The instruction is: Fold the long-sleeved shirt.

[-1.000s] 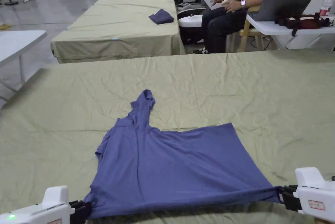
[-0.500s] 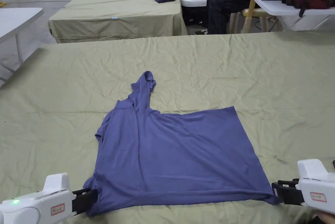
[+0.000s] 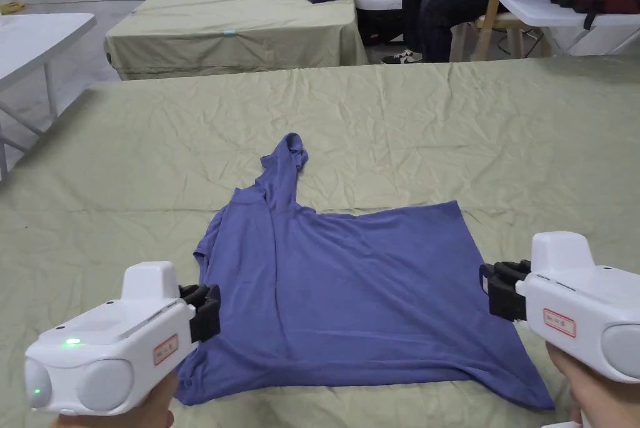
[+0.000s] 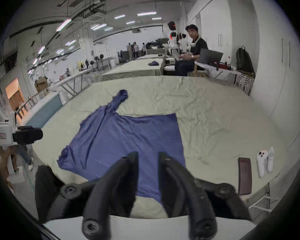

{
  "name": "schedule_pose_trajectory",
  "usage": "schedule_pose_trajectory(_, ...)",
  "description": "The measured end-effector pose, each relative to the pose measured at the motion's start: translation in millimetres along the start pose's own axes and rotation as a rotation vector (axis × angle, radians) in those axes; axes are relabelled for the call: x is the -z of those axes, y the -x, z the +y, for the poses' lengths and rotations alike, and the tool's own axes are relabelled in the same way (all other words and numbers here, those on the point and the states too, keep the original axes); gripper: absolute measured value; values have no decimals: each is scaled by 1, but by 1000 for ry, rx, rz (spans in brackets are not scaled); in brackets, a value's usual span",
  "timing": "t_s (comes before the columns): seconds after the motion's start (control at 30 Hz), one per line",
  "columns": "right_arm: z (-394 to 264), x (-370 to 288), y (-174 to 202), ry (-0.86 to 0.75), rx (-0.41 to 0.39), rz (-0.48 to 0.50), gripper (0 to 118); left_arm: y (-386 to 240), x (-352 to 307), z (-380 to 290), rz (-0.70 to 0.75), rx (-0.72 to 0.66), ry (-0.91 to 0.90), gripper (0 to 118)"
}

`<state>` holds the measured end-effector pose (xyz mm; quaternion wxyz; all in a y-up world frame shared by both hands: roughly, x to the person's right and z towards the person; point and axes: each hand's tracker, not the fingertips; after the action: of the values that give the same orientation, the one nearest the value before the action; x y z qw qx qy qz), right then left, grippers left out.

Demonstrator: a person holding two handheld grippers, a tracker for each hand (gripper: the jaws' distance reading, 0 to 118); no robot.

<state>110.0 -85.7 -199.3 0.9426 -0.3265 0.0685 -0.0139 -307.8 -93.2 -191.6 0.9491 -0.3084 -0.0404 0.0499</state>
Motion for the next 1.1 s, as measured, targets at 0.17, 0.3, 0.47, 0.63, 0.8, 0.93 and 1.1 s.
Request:
schedule_pose_trajectory(0.17, 2, 5, 14, -15, -62, -6, 1, -14, 6, 2, -38, 39, 6, 0)
schedule_pose_trajectory(0.3, 6, 10, 11, -6, -48, 7, 1, -10, 18, 15, -91, 28, 39, 0)
schedule_pose_trajectory(0.47, 14, 28, 4, 15, -42, 5, 1, -3, 55, 57, -107, 101, 72, 0)
schedule_pose_trajectory(0.63, 26, 58, 0, 55, -49, 10, 1, 6, 122, 112, -168, 94, 115, 0)
schedule_pose_trajectory(0.8, 42, 94, 0, 95, -49, 25, 1, -9, 210, 162, -177, 176, 188, 0)
schedule_pose_trajectory(0.93, 55, 124, -1, 125, -58, 27, 1, -13, 280, 196, -189, 192, 237, 0)
schedule_pose_trajectory(1.1, 66, 158, -9, 163, -53, 36, 1, -16, 356, 226, -180, 173, 268, 40)
